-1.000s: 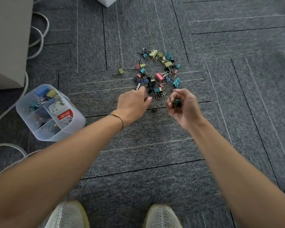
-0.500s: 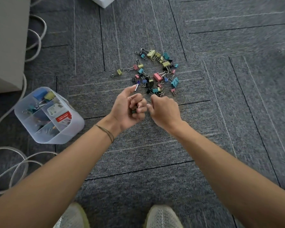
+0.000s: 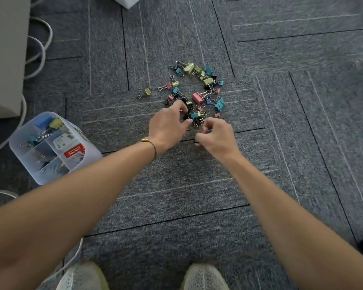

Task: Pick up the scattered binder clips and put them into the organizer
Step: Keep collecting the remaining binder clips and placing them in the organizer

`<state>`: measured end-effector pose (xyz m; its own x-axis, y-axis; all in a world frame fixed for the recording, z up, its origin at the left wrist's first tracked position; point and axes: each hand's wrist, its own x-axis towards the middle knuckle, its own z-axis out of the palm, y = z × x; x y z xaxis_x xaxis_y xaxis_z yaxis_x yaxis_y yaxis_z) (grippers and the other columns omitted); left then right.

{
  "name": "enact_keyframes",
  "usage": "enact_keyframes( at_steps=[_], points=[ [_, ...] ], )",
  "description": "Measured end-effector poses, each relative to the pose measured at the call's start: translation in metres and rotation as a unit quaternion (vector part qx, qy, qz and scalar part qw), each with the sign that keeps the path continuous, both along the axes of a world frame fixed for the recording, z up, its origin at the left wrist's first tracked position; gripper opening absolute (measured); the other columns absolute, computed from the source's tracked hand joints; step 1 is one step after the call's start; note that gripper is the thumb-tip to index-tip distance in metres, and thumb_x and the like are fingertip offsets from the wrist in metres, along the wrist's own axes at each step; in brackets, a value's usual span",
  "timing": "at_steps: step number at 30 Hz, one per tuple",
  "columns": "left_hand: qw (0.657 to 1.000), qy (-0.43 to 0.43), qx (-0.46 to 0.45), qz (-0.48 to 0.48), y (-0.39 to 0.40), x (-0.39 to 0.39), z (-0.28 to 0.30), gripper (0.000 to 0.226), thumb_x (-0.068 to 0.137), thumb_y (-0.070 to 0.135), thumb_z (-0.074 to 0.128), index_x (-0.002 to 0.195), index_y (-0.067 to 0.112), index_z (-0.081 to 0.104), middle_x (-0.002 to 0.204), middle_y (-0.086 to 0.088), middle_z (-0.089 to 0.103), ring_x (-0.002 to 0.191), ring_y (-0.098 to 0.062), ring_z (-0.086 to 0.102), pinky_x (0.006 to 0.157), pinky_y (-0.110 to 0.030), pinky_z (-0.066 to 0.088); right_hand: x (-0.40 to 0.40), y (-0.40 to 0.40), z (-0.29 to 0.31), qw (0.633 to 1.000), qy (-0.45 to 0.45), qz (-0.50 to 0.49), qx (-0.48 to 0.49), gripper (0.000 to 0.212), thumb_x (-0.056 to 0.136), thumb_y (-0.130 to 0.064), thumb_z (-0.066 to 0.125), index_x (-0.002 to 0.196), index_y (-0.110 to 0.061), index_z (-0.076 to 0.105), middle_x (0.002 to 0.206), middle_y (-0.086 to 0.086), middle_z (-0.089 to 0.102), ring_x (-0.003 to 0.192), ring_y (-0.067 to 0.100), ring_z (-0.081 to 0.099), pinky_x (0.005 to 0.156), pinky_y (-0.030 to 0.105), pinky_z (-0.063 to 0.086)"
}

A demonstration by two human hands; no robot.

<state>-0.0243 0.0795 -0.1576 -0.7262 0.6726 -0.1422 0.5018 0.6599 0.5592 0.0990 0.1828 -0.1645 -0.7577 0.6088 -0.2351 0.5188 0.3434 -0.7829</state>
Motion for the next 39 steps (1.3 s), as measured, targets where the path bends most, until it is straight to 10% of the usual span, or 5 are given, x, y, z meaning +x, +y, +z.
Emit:
enact_keyframes(
  at_steps=[10,16,23,30,39],
  points=[
    [0.984,0.145,0.014,-0.100,-0.006,-0.005,-0.013,0.017,0.103,0.029,0.058,0.099,0.015,0.068,0.066,0.007,0.061,0.055,-0.014,0.057,0.050,-0.025,0.034,0.020,0.032,0.017,0.731,0.261,-0.050,-0.629,0.019,0.070,-0.008,0.063,0.089,-0.012,0.061,0.060,-0.001,0.054,0.048,0.010,0.046,0.043,0.020,0.042],
    [0.977,-0.128,0.158,0.067,-0.017,-0.001,-0.004,0.016,0.100,0.025,0.064,0.097,0.013,0.074,0.069,0.006,0.063,0.049,-0.005,0.046,0.047,-0.019,0.036,-0.006,0.032,0.022,0.786,0.196,-0.111,-0.576,0.022,0.093,-0.022,0.050,0.077,-0.013,0.061,0.069,0.001,0.052,0.053,0.011,0.043,0.040,0.020,0.036],
    [0.686,-0.630,0.288,0.224,-0.030,-0.005,0.001,0.031,0.107,0.027,0.043,0.082,0.016,0.058,0.050,0.007,0.032,0.037,-0.006,0.027,0.034,-0.020,0.018,-0.035,0.026,0.010,0.995,-0.021,-0.027,-0.089,0.016,0.098,-0.028,0.064,0.090,-0.014,0.063,0.072,-0.004,0.062,0.054,0.008,0.051,0.050,0.023,0.046],
    [0.567,-0.732,0.319,0.201,-0.037,-0.003,0.008,0.033,0.099,0.024,0.039,0.068,0.018,0.047,0.061,0.003,0.044,0.040,-0.007,0.034,0.034,-0.017,0.021,-0.043,0.023,0.000,0.942,-0.078,0.129,0.301,0.022,0.091,-0.029,0.073,0.110,-0.021,0.069,0.086,0.004,0.075,0.074,0.024,0.069,0.070,0.039,0.058],
    [0.713,-0.645,0.217,0.171,-0.017,0.010,0.014,0.029,0.099,0.027,0.055,0.073,0.015,0.061,0.075,-0.003,0.064,0.055,-0.012,0.046,0.037,-0.018,0.031,-0.038,0.032,0.026,0.931,0.179,-0.156,-0.278,0.026,0.102,-0.024,0.053,0.077,-0.018,0.060,0.061,-0.008,0.049,0.049,0.007,0.038,0.044,0.018,0.031]
  ],
)
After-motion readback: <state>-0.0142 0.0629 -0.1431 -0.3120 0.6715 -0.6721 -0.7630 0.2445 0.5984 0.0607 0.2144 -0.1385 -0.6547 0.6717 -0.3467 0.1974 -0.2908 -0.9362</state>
